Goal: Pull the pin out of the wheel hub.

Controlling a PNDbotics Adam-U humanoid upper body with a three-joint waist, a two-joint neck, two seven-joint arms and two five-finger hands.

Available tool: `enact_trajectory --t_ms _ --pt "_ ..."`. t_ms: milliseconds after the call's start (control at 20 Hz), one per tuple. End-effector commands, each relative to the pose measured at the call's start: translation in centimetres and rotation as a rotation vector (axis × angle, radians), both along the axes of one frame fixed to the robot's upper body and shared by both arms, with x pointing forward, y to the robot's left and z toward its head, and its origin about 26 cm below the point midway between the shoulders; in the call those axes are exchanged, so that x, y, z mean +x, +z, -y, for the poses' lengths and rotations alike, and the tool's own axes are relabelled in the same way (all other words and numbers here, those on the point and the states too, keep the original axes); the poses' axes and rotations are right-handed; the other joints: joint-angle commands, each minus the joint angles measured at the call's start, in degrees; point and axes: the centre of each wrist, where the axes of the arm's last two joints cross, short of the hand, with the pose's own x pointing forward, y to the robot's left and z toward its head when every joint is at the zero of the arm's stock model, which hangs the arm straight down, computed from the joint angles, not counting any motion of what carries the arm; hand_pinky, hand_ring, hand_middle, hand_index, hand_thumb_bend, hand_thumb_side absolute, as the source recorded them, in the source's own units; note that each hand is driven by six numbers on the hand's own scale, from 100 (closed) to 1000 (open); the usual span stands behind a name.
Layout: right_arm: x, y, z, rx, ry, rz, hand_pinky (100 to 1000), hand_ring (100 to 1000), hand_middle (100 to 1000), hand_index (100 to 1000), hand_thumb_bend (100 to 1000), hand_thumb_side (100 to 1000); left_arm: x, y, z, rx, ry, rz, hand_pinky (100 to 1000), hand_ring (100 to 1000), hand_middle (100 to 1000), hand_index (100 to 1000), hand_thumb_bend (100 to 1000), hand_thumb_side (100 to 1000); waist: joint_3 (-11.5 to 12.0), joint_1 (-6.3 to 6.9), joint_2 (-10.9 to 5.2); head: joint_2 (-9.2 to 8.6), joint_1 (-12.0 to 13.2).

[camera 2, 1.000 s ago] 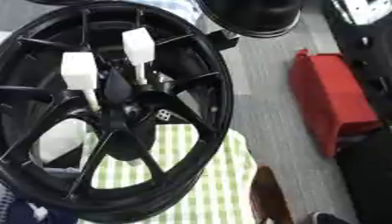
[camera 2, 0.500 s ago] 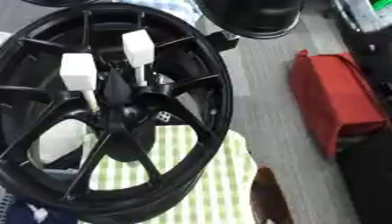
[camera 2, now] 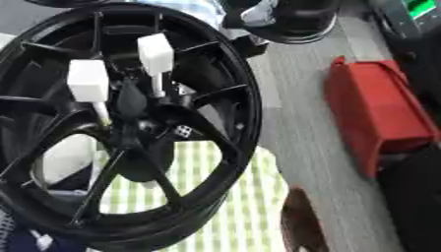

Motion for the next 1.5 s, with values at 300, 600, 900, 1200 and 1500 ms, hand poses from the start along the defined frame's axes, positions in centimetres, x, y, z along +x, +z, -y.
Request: enact_trajectory --t_ms 300,600,900,1200,1500 --pt "0.5 0.4 1.0 -0.07 -0.039 0.003 811 822 806 858 509 371 0.4 1.4 -0.4 0.035 -0.011 0.03 790 871 568 738 702 484 0.03 0.26 -1.21 -0.24 -0.07" --pt "1.6 -0.2 -1.0 -0.067 -0.027 0.02 813 821 803 853 497 382 0.3 1.3 -0.5 0.039 -0.012 0.021 790 871 568 739 698 483 -0.35 0.18 -1.93 0.19 -0.47" --pt "3.4 -1.3 -5.0 -0.06 0.036 0.012 814 817 797 846 485 339 -0.7 0.5 -1.1 0.06 -0.004 -0.018 790 872 569 739 698 484 -2.8 0.15 -3.15 1.31 -0.23" --pt "5.4 -4.0 -7.4 -0.067 0.057 -0.049 811 814 794 842 484 340 -1.7 0.2 -1.3 0.093 -0.001 -0.042 791 873 569 739 697 485 -5.66 0.19 -4.56 1.42 1.99" --pt "6.0 -6.3 -8.7 -0.081 0.076 -0.084 807 812 795 843 488 343 -2.2 0.4 -1.0 0.102 -0.01 -0.045 791 874 570 739 698 486 -6.84 0.28 -5.23 1.42 3.64"
